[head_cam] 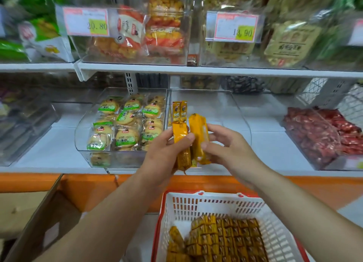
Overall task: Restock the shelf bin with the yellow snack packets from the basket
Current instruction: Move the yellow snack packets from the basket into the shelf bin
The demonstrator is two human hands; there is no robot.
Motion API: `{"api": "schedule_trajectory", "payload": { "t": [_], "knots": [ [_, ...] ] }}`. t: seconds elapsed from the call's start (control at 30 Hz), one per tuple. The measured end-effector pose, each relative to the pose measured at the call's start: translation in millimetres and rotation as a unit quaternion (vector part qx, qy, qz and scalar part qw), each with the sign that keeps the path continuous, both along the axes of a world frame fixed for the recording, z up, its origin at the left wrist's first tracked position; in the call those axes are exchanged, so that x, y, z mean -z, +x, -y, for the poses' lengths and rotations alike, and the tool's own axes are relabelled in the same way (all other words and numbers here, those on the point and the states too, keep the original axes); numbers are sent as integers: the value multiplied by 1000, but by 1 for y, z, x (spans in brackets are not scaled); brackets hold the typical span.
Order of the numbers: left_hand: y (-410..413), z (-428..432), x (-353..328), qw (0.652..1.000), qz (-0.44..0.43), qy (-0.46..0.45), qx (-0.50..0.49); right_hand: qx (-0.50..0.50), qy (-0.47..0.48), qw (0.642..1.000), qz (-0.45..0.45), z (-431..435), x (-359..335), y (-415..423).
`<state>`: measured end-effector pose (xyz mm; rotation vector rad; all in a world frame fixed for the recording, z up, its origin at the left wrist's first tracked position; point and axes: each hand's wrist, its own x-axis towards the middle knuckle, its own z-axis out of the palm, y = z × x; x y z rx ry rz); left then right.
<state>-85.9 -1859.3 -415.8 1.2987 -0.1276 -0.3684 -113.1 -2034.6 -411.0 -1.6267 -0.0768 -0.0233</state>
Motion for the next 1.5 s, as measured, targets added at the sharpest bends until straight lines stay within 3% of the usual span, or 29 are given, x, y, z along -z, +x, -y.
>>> {"api": "schedule_trajectory", "payload": {
  "t": [0.1, 0.27, 0.4, 0.5, 0.73, 0.83, 0.93, 1.13, 1.37, 1.5],
  "knots": [
    [-1, 3, -1, 1000, 16, 6, -14, -18, 148, 987, -59, 8, 0, -4],
    [-1, 10, 2, 996, 47, 60, -40, 0, 220, 971, -91, 5, 2, -9],
    [1, 16, 5, 991, 58, 94, -72, -6, 220, 969, -113, 1, 5, -9],
    [3, 16, 7, 989, 60, 104, -85, -32, 163, 981, -97, 2, 10, -7],
    [18, 2, 14, 987, 46, 128, -80, 154, 167, 973, -29, 5, 14, 17],
    [30, -8, 20, 974, 79, 206, -58, 184, 110, 977, 21, 19, 9, 49],
    [44, -18, 25, 946, 107, 300, -55, 201, -10, 979, 22, 33, 15, 99],
    [68, -42, 31, 939, 160, 295, -72, 174, -255, 951, 16, 44, 46, 201],
    [77, -47, 41, 940, 163, 298, -43, 158, -359, 920, 8, 38, 69, 264],
    [80, -46, 40, 944, 155, 288, -36, 199, -400, 895, -5, 37, 82, 277]
  ]
}}
